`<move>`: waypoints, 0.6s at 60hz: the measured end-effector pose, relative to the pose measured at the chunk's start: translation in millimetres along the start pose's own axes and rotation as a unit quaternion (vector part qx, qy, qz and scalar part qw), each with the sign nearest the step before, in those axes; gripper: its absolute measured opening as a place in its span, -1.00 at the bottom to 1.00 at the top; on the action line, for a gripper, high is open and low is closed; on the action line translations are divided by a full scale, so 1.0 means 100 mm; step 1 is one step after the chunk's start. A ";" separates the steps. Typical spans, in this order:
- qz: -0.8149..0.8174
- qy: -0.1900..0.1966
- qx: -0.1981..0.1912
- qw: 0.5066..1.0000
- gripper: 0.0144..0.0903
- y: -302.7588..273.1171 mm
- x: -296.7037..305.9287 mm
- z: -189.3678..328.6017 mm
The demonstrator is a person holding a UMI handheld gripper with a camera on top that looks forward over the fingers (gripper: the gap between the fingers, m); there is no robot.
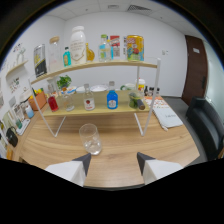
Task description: Make me a cup of Mojito.
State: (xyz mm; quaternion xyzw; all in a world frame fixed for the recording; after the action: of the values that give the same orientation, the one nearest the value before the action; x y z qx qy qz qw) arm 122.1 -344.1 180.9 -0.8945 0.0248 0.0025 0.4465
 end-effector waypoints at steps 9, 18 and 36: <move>0.003 -0.014 0.022 1.000 0.86 -0.34 0.34 0.21; 0.000 -0.018 0.039 0.999 0.86 -0.76 0.59 0.54; 0.001 -0.031 0.034 0.999 0.62 -1.19 0.76 1.28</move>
State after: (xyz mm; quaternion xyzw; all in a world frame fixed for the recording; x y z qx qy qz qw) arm 206.4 -173.8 197.4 -0.8780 0.0120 0.0304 0.4776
